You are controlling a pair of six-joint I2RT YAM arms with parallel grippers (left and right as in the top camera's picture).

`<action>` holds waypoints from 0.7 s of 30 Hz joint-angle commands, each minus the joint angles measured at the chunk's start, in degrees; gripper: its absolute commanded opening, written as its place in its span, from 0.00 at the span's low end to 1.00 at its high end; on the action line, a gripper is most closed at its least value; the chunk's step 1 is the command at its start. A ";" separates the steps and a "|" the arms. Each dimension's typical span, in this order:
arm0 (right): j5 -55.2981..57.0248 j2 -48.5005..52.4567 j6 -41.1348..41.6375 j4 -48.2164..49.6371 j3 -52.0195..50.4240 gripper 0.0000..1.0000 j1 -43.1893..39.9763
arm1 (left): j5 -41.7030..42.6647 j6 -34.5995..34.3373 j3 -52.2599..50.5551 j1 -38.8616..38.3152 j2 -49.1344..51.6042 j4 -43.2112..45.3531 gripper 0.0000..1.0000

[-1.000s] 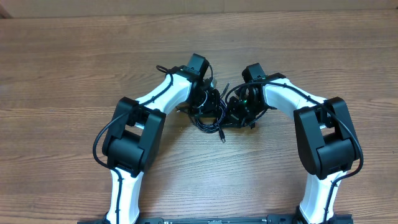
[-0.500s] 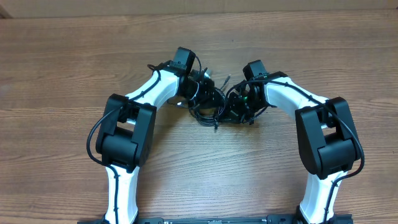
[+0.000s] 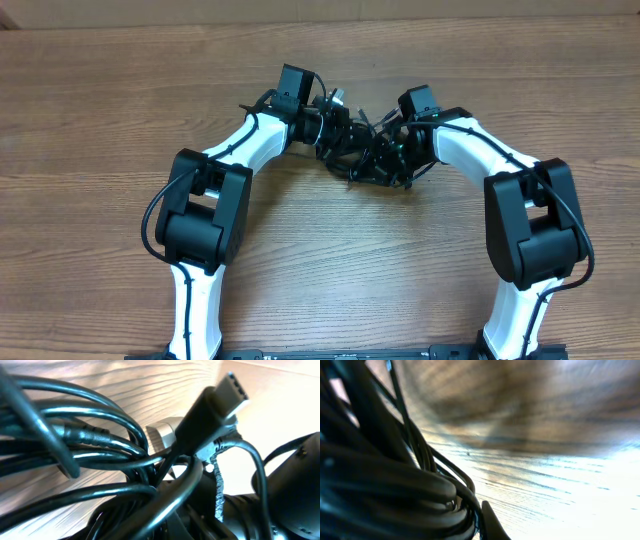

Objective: Untangle cables

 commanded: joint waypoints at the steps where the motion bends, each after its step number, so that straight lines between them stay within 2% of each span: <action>1: -1.14 1.33 -0.50 -3.08 -3.15 0.04 2.71 | 9.79 -9.75 3.89 1.51 -1.90 10.91 0.04; 17: -0.68 1.33 -1.57 -2.71 -3.15 0.04 2.71 | 14.25 -22.71 3.89 5.35 -1.90 25.00 0.04; 21: -0.66 1.33 -1.57 -2.69 -3.15 0.04 2.71 | 15.69 -23.23 3.89 6.25 -1.90 26.97 0.04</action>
